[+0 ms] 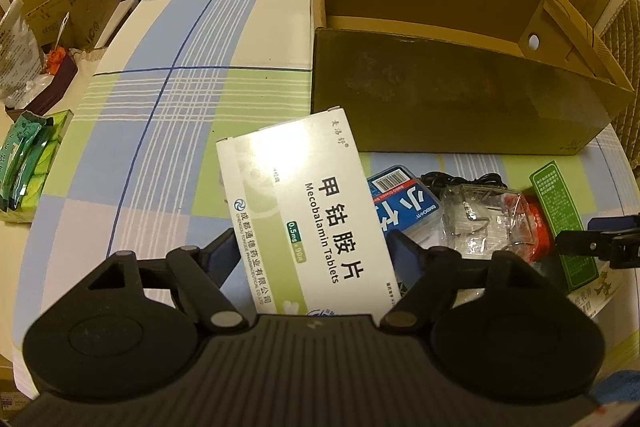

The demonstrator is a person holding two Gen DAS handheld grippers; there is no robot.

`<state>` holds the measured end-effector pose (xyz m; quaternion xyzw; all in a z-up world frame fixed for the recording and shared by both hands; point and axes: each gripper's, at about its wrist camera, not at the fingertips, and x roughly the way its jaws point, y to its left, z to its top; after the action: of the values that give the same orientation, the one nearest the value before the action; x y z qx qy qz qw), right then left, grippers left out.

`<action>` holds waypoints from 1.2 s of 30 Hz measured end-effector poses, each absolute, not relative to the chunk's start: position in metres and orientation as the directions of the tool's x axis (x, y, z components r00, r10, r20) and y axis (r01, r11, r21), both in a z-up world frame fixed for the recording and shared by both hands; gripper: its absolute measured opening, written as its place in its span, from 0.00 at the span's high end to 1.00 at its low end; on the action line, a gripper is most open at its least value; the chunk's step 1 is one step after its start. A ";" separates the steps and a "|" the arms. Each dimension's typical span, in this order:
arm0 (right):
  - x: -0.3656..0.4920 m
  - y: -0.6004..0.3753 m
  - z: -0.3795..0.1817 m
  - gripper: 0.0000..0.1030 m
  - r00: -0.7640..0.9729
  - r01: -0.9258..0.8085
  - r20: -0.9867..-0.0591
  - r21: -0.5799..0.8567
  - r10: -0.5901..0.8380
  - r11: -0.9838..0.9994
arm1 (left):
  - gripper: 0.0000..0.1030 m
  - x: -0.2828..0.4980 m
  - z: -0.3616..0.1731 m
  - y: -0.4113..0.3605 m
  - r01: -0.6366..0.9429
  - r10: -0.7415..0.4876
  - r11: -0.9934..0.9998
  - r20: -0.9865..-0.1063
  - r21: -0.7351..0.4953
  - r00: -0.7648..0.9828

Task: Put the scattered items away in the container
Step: 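Grasp the white mecobalamin box with the left gripper while the right grasps the green spray box, then carry both held boxes up and over the open cardboard box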

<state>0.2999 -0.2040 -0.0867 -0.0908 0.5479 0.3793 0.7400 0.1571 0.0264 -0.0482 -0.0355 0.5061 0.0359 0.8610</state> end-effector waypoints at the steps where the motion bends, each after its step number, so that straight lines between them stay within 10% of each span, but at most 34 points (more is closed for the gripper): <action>1: 0.301 -0.205 -0.088 0.18 0.105 -0.657 -0.880 0.289 0.464 0.697 | 0.27 0.157 -0.048 0.026 -0.098 0.026 0.995 -0.874 -0.024 0.485; 11: 0.304 -0.207 -0.093 0.43 0.077 -0.632 -0.882 0.317 0.465 0.707 | 0.27 0.161 -0.050 0.030 -0.115 0.018 0.993 -0.879 -0.041 0.476; 36: 0.267 -0.199 -0.056 0.49 0.167 -0.718 -0.849 0.243 0.502 0.652 | 0.35 0.139 -0.018 0.031 -0.060 0.003 0.998 -0.833 -0.036 0.554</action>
<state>0.2672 -0.1991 -0.0556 -0.1076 0.5037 0.4032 0.7564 0.1391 0.0308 -0.0178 -0.0299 0.4721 0.0178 0.8808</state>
